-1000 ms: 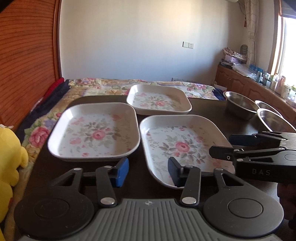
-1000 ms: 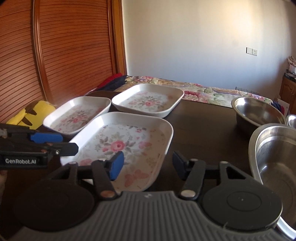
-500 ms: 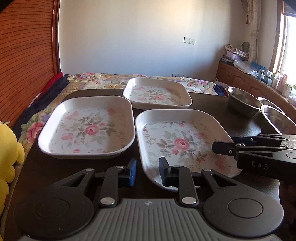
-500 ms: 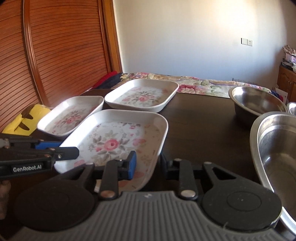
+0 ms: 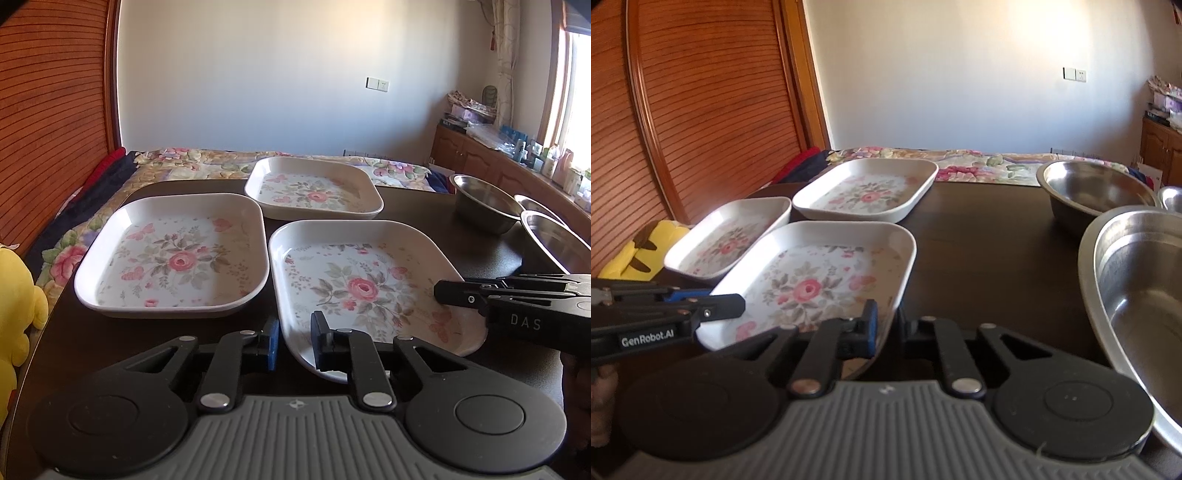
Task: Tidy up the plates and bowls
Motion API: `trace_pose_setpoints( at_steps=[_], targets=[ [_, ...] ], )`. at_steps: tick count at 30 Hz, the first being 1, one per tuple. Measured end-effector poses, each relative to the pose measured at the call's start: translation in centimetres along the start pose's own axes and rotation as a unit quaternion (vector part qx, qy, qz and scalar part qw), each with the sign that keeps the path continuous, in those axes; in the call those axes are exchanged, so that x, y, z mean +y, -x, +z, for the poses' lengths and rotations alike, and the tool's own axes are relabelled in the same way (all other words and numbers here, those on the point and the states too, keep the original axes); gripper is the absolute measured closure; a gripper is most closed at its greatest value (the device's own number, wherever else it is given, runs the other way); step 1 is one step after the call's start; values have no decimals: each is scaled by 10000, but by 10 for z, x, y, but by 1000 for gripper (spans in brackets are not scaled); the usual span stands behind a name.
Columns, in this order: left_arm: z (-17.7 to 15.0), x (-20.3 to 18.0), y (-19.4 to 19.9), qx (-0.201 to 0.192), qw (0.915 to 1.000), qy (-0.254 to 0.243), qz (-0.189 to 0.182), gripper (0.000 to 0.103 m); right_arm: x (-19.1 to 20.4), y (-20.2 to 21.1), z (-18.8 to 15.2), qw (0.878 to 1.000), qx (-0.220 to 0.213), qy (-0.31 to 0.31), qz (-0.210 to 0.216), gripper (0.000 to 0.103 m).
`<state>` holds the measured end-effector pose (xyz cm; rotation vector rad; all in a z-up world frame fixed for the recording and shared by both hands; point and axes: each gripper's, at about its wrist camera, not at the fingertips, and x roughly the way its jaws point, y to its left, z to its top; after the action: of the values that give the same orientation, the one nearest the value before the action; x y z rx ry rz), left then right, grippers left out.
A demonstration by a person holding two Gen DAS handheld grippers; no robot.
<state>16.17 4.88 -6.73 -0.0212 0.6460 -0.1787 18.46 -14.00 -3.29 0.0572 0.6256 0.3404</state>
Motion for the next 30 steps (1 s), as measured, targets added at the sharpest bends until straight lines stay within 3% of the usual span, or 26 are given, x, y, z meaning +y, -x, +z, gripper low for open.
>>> trace_pose_setpoints(
  at_steps=[16, 30],
  targets=[
    [2, 0, 1, 71, 10000, -9, -10, 88, -2, 6, -3, 9998, -58, -171, 27, 91],
    [-17, -22, 68, -279, 9992, -141, -229, 88, 1, 71, -19, 9983, -558, -136, 97, 90]
  ],
)
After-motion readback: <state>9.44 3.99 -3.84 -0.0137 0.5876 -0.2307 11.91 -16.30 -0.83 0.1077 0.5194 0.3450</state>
